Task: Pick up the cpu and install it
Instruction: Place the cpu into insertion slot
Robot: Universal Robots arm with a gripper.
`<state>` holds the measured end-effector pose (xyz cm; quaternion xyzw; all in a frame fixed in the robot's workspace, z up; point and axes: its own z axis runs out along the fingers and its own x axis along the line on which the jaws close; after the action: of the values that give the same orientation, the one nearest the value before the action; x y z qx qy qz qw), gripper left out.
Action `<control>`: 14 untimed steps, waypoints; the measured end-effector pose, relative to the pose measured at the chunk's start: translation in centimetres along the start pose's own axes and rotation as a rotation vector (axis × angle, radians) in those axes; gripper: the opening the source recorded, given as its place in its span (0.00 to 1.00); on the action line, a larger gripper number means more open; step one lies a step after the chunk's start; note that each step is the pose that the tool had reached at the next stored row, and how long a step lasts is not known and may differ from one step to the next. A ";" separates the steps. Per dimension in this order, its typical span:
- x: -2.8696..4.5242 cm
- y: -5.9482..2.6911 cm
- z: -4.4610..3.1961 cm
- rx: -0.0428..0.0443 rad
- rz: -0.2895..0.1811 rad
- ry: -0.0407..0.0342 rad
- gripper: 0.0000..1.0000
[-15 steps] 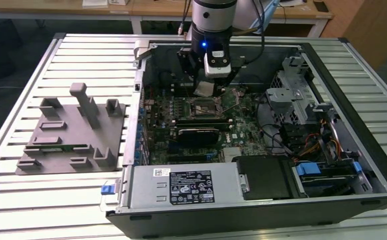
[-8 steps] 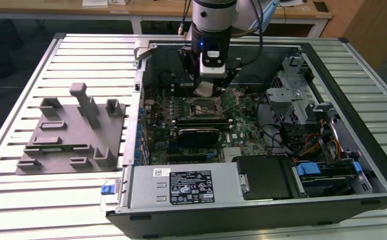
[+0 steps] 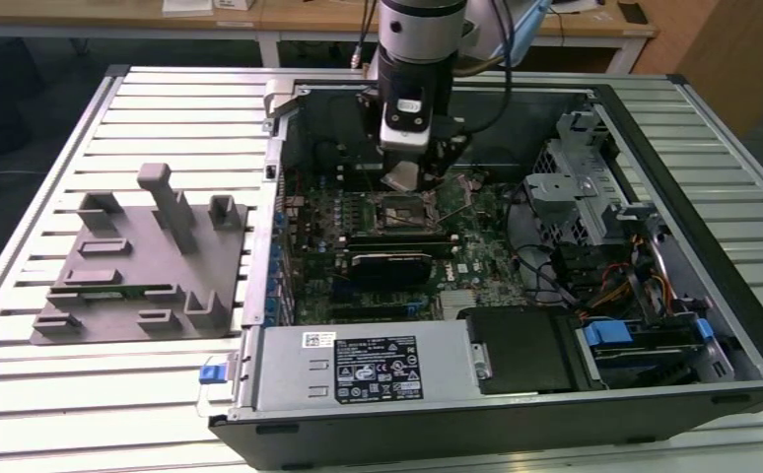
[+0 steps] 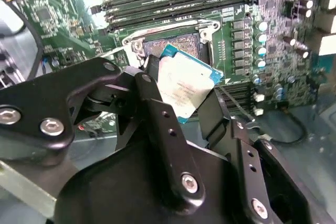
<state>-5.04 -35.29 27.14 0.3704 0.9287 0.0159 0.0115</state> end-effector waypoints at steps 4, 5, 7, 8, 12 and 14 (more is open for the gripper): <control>0.00 0.00 0.02 0.0007 0.074 -0.0028 0.54; 0.00 0.00 0.02 0.0008 0.091 -0.0035 0.54; 0.00 0.00 0.03 0.0012 0.127 -0.0048 0.54; 0.00 0.00 0.04 0.0014 0.145 -0.0056 0.54; 0.00 0.00 0.06 0.0021 0.219 -0.0083 0.54; 0.00 0.00 0.08 0.0024 0.255 -0.0097 0.54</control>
<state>-5.04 -35.29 27.06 0.4856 0.8740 0.0143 0.0134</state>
